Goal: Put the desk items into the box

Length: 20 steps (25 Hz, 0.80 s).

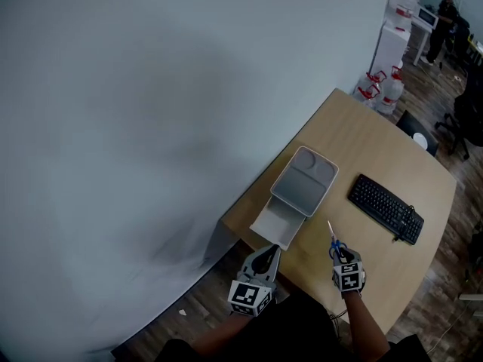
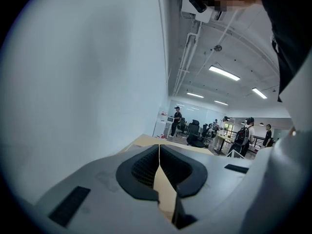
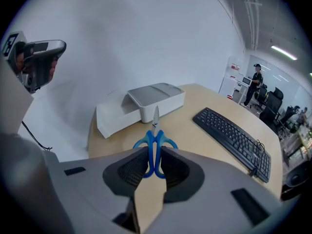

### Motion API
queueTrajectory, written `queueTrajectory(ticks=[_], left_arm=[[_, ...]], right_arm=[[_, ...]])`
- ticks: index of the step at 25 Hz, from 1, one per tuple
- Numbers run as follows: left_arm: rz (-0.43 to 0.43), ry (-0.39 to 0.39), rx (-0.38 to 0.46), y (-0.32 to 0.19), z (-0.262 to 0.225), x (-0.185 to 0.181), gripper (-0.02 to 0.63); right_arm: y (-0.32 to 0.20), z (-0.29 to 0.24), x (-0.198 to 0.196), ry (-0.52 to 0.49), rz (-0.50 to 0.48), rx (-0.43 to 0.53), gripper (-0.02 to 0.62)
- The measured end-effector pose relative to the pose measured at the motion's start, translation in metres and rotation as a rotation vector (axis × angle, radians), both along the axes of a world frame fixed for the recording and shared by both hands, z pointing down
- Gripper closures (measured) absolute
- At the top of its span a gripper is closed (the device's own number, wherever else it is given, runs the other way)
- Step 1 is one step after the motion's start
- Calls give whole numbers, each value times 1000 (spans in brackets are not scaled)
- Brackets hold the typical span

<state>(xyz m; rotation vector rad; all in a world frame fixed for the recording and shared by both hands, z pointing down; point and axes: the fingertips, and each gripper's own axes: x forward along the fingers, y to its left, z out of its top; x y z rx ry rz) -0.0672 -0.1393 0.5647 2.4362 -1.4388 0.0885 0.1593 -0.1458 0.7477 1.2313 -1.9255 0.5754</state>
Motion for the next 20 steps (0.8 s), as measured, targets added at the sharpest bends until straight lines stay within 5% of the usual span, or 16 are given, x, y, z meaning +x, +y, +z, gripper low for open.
queueTrajectory(ticks=[20], left_arm=[[-192,2,17,23,-3,-139,588]], right_arm=[[-31,24,-167,-20,-213,-9,457]])
